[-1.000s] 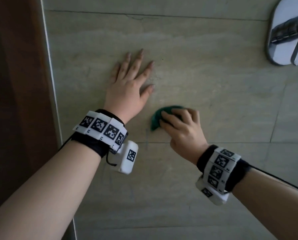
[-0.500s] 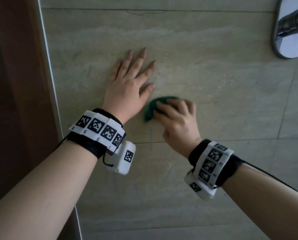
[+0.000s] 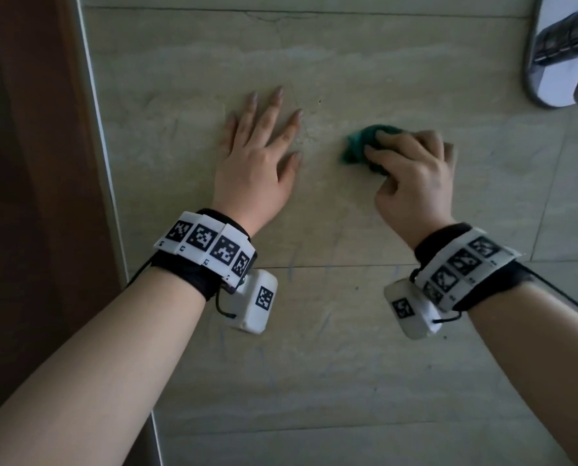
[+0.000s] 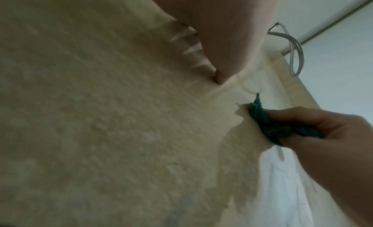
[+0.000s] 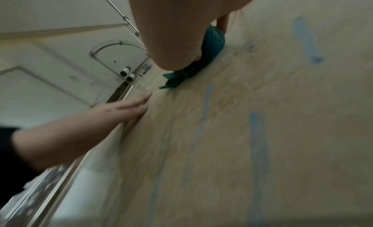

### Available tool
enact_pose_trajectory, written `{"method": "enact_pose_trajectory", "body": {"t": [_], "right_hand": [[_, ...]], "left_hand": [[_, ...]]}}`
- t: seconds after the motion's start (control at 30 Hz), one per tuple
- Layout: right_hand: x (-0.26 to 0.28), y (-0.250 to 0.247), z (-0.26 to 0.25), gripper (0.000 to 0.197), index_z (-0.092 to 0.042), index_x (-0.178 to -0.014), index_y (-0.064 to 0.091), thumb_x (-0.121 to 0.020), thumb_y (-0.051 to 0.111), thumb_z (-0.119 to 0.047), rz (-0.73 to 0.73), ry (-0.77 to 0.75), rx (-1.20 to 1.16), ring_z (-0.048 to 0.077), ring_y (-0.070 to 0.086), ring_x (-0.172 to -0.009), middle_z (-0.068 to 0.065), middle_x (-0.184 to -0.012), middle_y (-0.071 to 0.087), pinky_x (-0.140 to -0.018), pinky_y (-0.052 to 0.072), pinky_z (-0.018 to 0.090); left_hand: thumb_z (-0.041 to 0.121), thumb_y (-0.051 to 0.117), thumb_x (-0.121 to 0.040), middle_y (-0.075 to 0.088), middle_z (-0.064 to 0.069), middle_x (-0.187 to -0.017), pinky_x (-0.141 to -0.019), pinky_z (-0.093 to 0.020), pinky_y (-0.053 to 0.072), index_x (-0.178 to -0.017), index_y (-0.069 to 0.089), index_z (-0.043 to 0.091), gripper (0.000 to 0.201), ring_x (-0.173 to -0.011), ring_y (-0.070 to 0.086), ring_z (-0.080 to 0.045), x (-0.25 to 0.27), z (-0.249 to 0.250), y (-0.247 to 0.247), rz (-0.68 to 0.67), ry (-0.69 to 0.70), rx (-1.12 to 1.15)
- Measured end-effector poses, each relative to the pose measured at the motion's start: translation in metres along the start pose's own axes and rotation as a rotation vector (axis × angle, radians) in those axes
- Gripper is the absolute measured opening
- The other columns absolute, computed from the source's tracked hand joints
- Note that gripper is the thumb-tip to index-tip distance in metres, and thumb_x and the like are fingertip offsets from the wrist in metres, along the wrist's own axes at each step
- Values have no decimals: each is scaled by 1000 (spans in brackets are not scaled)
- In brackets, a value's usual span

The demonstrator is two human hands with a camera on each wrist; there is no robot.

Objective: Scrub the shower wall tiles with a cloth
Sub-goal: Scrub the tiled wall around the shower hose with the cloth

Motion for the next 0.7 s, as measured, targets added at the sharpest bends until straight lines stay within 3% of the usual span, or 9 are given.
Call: {"method": "enact_pose_trajectory", "body": {"t": [0.1, 0.27, 0.37, 0.43, 0.57, 0.63, 0.7], "right_hand": [[21, 11, -23, 43, -11, -95, 76, -68, 43, -4, -12, -29, -20, 27, 44, -96, 6, -108, 70, -80, 32, 38], [90, 33, -70, 36, -9, -91, 75, -72, 46, 0, -267, -423, -107, 28, 50, -102, 6, -108, 70, -85, 35, 43], [90, 24, -65, 34, -10, -92, 75, -77, 48, 2, -327, -612, -108, 29, 54, -103, 5, -109, 70, -85, 38, 43], [60, 13, -42, 38, -12, -93, 75, -78, 43, 1, -255, -517, -96, 31, 57, -101, 5, -109, 70, -84, 38, 43], [15, -1, 1, 40, -13, -91, 76, -71, 43, -4, -62, -62, -86, 31, 55, -96, 3, -105, 71, -83, 31, 35], [23, 2, -7, 39, -12, -91, 76, -70, 44, -2, -29, -46, -62, 31, 55, -96, 4, -104, 71, -83, 32, 36], [45, 10, -23, 38, -12, -90, 76, -70, 46, 0, -73, -151, -68, 30, 55, -98, 4, -106, 71, -84, 33, 39]], "left_hand": [[33, 42, -99, 18, -9, -159, -119, -50, 8, -146, 39, 20, 49, -147, 10, -36, -4, 9, 4, 23, -40, 14], [35, 42, -98, 19, -8, -159, -119, -50, 11, -147, 38, 21, 51, -146, 13, -35, -9, 22, 10, 3, -22, 0], [39, 40, -99, 13, -6, -161, -120, -47, 8, -150, 32, 23, 54, -147, 8, -33, -7, 18, 13, -51, -6, -34], [40, 41, -100, 11, -6, -161, -120, -45, 5, -150, 30, 23, 54, -148, 7, -33, -7, 18, 12, -58, 1, -37], [34, 42, -100, 14, -8, -160, -120, -47, 8, -149, 34, 20, 52, -147, 8, -34, -5, 24, 13, -15, -20, 23], [33, 41, -100, 15, -9, -160, -120, -49, 10, -149, 35, 19, 51, -147, 8, -35, -4, 27, 15, -11, -32, 32], [33, 41, -100, 15, -9, -160, -120, -49, 9, -149, 35, 20, 51, -147, 8, -35, -4, 28, 16, -13, -39, 26]]}}
Point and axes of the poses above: each hand's wrist, its own x-axis away from the middle knuckle, its own y-axis out of the palm, z = x × y, the point moved 9 cm from there along -x, towards the middle knuckle
